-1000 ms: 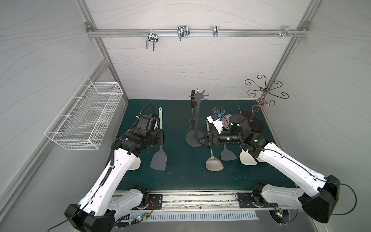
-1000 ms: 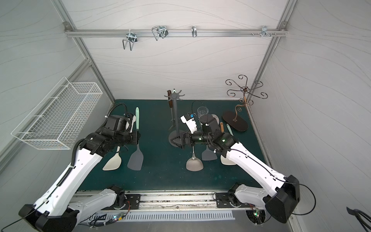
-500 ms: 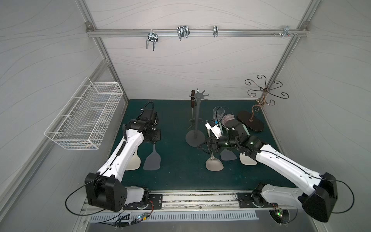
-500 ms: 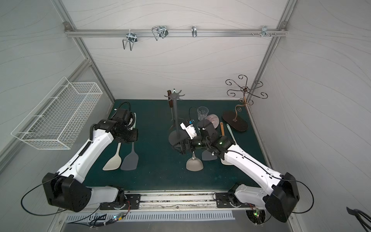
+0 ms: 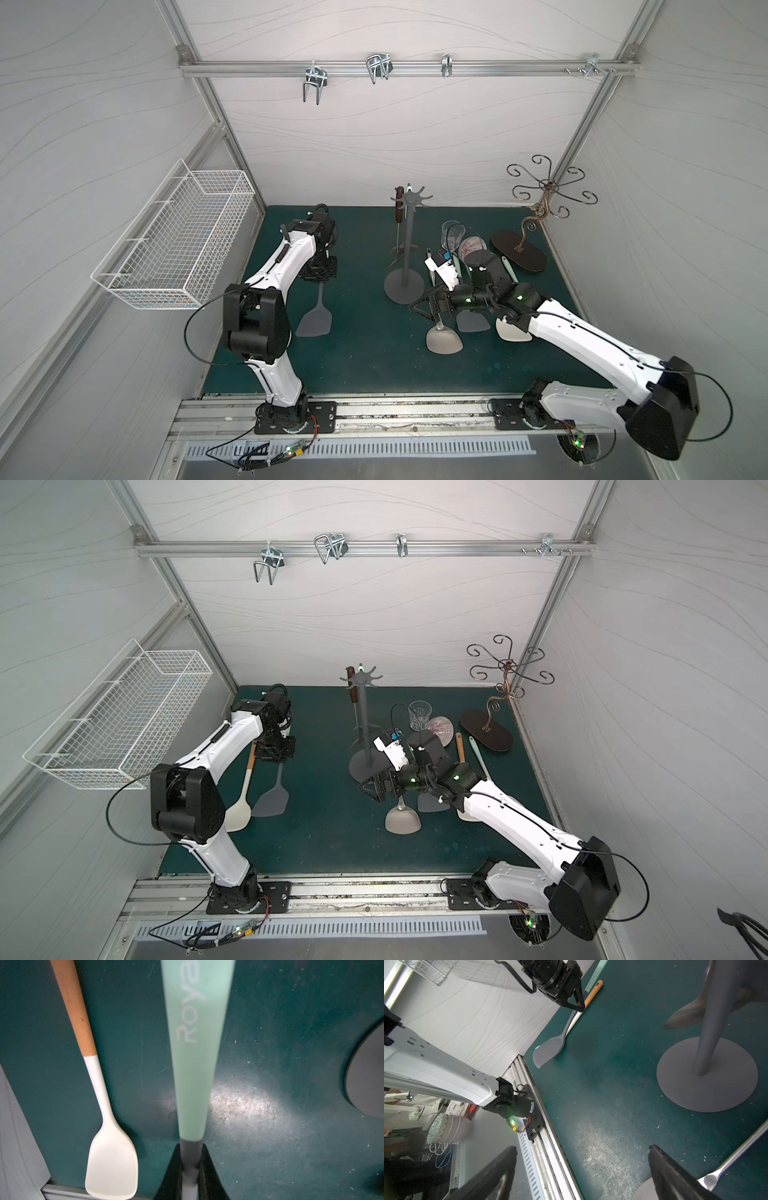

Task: Take the spatula off the kitchen utensil rack
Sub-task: Place the spatula at the center of the board.

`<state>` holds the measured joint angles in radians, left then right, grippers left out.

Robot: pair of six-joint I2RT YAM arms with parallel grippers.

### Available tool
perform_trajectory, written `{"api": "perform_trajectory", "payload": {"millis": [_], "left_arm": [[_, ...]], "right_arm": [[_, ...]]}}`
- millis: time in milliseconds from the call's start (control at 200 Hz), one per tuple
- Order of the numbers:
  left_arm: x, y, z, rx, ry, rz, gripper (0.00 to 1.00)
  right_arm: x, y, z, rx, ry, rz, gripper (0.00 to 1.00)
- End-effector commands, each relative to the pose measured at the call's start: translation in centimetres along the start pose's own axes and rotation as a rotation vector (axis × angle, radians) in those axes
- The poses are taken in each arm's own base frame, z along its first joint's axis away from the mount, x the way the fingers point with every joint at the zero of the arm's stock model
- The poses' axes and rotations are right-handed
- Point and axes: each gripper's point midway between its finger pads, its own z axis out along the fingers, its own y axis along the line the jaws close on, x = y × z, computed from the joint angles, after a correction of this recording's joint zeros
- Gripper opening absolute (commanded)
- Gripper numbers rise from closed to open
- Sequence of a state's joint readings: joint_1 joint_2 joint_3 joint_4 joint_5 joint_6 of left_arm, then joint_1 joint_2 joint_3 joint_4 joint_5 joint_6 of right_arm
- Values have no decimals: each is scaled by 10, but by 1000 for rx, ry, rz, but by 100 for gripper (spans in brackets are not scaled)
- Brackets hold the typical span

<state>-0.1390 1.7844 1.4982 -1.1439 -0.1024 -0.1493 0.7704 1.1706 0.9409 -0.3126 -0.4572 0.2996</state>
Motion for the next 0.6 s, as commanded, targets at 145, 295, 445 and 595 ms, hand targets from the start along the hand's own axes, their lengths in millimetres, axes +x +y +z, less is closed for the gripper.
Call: {"api": "perform_trajectory", "payload": {"millis": [145,295,445,595], "left_arm": [[-9,13,21,-87,78,24,0],[-15,24,40,-109,117,-14,0],[-18,26,53,-129,135,-25,0],[-21,27,68,-150,165,-25,0]], "right_arm": [[5,3,7,-50,-22,20,99],[9,2,10,-64,-25,25,99],[13,2,11,-73,-15,20,99],[14,1,10,-67,-16,11,99]]}}
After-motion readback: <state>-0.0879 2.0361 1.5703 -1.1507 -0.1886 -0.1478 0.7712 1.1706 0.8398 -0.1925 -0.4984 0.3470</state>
